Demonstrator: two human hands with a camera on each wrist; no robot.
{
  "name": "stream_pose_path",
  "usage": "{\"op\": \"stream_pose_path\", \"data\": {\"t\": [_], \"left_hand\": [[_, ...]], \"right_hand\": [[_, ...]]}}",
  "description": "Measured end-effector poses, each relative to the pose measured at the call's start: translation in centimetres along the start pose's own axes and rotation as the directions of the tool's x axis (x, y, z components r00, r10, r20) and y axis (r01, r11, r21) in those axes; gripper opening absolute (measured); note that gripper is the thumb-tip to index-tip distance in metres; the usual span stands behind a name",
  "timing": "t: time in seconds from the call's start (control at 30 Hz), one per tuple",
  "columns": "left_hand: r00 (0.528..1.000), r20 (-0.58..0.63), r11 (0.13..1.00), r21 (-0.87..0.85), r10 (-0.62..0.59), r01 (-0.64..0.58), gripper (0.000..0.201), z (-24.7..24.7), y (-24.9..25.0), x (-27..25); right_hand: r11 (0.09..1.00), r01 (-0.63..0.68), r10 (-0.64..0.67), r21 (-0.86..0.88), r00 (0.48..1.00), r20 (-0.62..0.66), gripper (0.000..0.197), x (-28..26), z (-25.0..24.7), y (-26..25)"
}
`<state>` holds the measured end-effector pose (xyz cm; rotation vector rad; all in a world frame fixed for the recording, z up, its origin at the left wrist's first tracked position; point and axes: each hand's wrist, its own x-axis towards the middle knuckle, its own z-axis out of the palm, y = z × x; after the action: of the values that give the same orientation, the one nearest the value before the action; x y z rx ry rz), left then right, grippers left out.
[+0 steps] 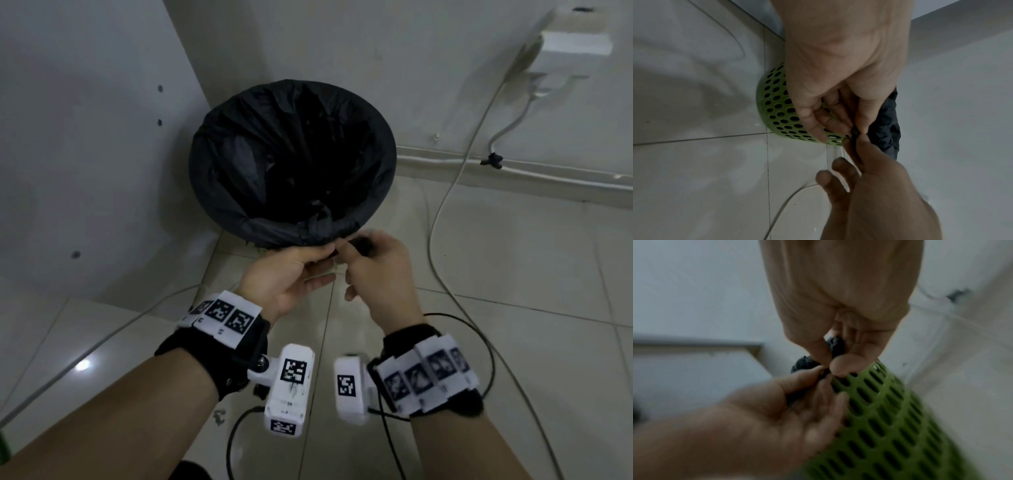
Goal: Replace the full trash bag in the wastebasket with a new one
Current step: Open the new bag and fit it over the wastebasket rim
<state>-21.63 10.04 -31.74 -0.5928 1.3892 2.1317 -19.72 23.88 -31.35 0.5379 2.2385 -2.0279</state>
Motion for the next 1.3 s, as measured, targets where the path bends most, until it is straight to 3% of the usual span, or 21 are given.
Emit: {"op": "stream_pose_path", "data": {"t": [0.03,0.07,0.1,0.17,0.23,0.33,0.4,0.5,0.53,0.6,0.7,0.77,0.87,0.97,1.03,1.07,1.13,1.17,1.23,1.3], "left_hand": [[0.999,-0.034,0.999,-0.03,0.012,-0.013,0.02,0.1,0.1,0.1],[0.998,-0.066,0.998,-0.059,0.021,-0.025,0.016,0.1,0.1,0.2],[0.996,-0.091,0.996,-0.083,0.025,-0.033,0.01,0.2,0.2,0.3],[0.995,-0.103,0.995,-0.095,0.014,-0.024,0.006,0.1,0.3,0.2],[0.997,-0.081,0.999,-0.042,-0.004,0.0,0.013,-0.1,0.2,0.1],[0.997,-0.079,1.0,0.013,-0.005,0.006,0.034,-0.3,0.0,-0.1],[0.996,-0.085,1.0,0.014,0.02,-0.019,0.042,-0.4,0.0,-0.3],[0.997,-0.058,0.998,0.047,0.043,-0.04,0.037,-0.8,0.0,-0.6],[0.999,-0.028,0.998,0.056,0.035,-0.034,0.033,-0.9,0.0,-0.7],[0.998,0.057,0.998,0.059,0.001,-0.004,0.034,-0.9,0.0,-1.0],[0.992,0.124,0.999,0.048,-0.019,0.013,0.034,-0.6,0.0,-1.2],[0.991,0.133,0.999,0.035,-0.026,0.021,0.035,-0.4,-0.1,-1.2],[0.991,0.128,0.999,0.011,-0.036,0.035,0.034,-0.1,-0.6,-1.1],[0.999,0.044,0.999,-0.032,-0.012,0.014,0.033,0.3,-0.8,-0.8],[0.999,-0.034,0.998,-0.056,0.022,-0.024,0.021,0.6,-0.9,-0.5],[0.997,-0.067,0.998,-0.058,0.035,-0.039,0.014,0.7,-0.9,-0.4],[0.994,-0.095,0.997,-0.06,0.048,-0.054,0.011,1.0,-0.7,-0.2],[0.993,-0.099,0.996,-0.061,0.056,-0.062,0.013,1.2,-0.7,-0.1],[0.992,-0.11,0.995,-0.061,0.069,-0.076,0.012,1.3,-0.6,-0.1],[0.991,-0.121,0.997,-0.046,0.054,-0.06,0.008,1.2,-0.5,-0.2]], "right_hand": [[0.95,0.245,-0.255,-0.195,0.966,-0.029,0.007,-0.3,0.0,0.4],[0.835,0.437,-0.458,-0.336,0.889,0.016,0.016,-0.5,0.0,0.8],[0.729,0.546,-0.566,-0.413,0.82,0.085,0.024,-0.7,0.0,1.3],[0.634,0.605,-0.621,-0.481,0.769,0.149,0.032,-0.6,-0.1,2.3],[0.608,0.613,-0.638,-0.504,0.755,0.149,0.031,-0.3,-0.1,2.5],[0.594,0.642,-0.663,-0.484,0.732,0.158,0.023,0.5,-0.1,2.1],[0.648,0.62,-0.627,-0.442,0.764,0.151,0.018,0.8,-0.1,1.7],[0.91,0.345,-0.332,-0.231,0.938,0.095,0.007,0.5,-0.1,0.7],[0.967,0.219,-0.207,-0.133,0.973,0.1,0.007,0.3,-0.1,0.2],[0.995,-0.01,-0.004,0.098,0.989,0.146,0.009,0.1,-0.2,-0.6],[0.83,-0.387,0.271,0.401,0.909,0.316,0.014,0.7,-0.4,-0.8],[0.729,-0.544,0.379,0.414,0.826,0.418,0.015,1.2,-0.7,-0.9],[0.7,-0.626,0.471,0.343,0.766,0.438,0.016,1.6,-0.8,-1.3],[0.701,-0.622,0.512,0.348,0.779,0.362,0.015,1.8,-0.7,-1.3],[0.792,-0.513,0.455,0.332,0.858,0.239,0.016,1.5,-0.6,-1.0],[0.867,-0.398,0.371,0.299,0.917,0.147,0.018,1.2,-0.5,-0.7],[0.992,-0.052,0.056,0.118,0.998,-0.034,0.013,0.3,-0.2,0.0],[0.988,0.15,-0.153,-0.044,0.985,-0.079,0.003,0.0,-0.1,0.3],[0.825,0.474,-0.503,-0.308,0.864,-0.017,0.014,-0.4,0.0,1.2],[0.713,0.58,-0.599,-0.392,0.796,0.088,0.022,-0.2,-0.1,2.0]]}}
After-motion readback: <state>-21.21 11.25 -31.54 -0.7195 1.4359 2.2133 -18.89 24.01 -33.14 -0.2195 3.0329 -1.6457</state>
